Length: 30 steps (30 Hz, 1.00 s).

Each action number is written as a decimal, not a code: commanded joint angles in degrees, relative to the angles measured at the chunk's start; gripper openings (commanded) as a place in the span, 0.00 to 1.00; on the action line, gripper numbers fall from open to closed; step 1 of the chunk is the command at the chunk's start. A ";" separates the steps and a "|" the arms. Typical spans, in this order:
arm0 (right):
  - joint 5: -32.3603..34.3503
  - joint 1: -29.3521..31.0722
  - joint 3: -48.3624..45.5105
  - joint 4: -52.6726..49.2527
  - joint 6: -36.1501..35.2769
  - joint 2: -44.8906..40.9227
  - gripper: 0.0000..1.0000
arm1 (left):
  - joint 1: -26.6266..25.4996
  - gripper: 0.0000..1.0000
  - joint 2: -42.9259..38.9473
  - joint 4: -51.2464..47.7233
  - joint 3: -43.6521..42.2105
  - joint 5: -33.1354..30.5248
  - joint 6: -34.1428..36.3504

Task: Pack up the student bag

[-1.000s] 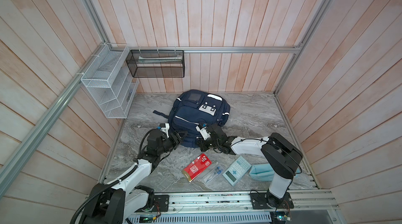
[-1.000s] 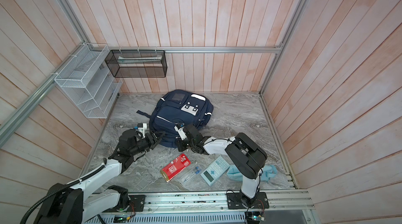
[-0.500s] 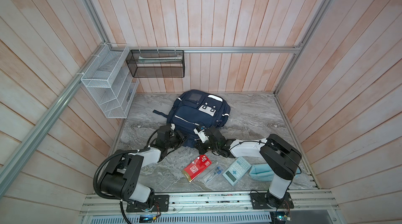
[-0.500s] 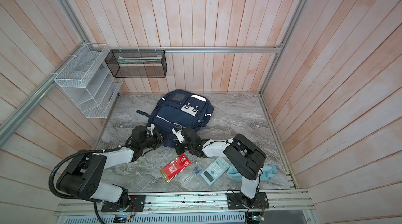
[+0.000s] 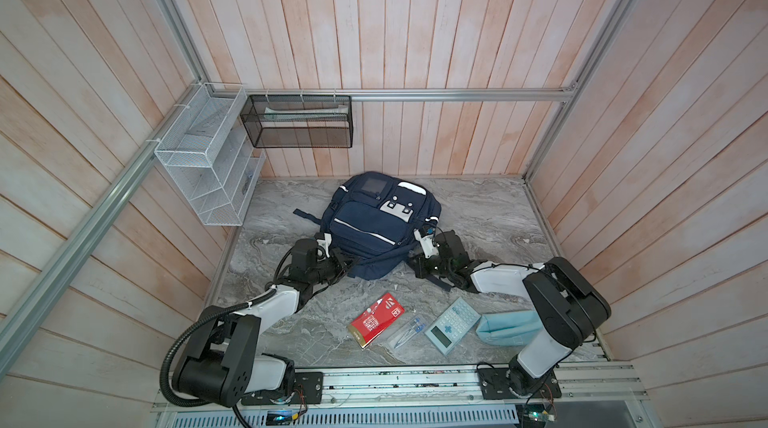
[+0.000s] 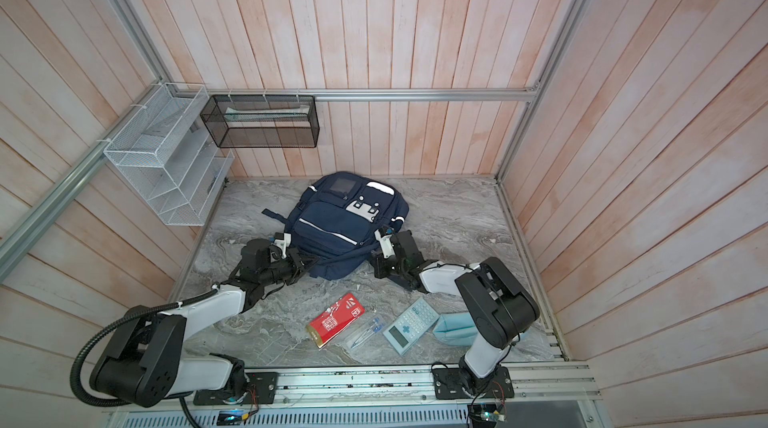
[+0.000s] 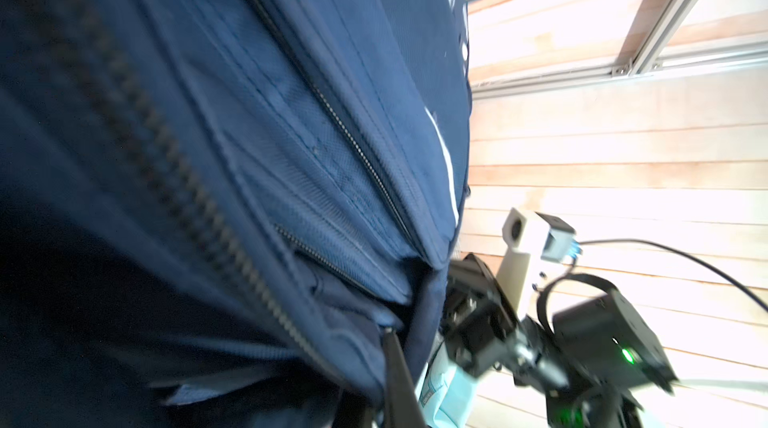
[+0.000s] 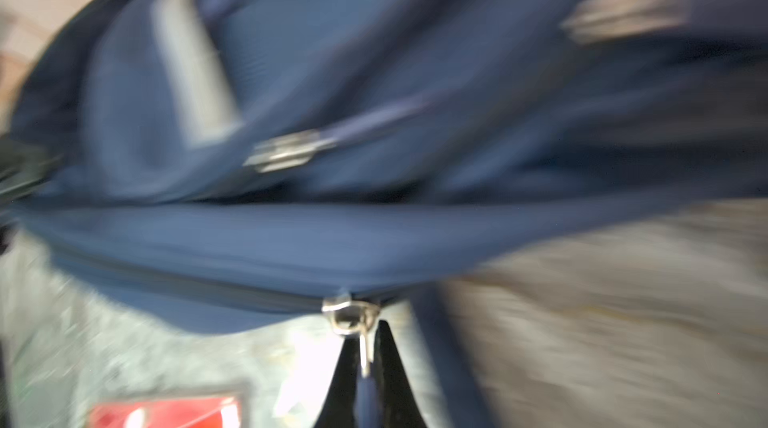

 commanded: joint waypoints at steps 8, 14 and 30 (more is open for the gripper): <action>7.48 -11.41 2.11 -4.05 -1.89 4.59 0.00 | 2.62 0.00 -7.04 -4.91 -1.41 1.22 3.69; 7.50 -10.57 -5.45 -5.47 0.22 -3.01 0.00 | 3.41 0.00 -3.14 -6.19 1.51 -3.23 8.40; 6.35 6.50 -10.28 -5.33 -0.37 -7.59 0.32 | 7.61 0.07 14.47 2.40 16.52 1.94 9.37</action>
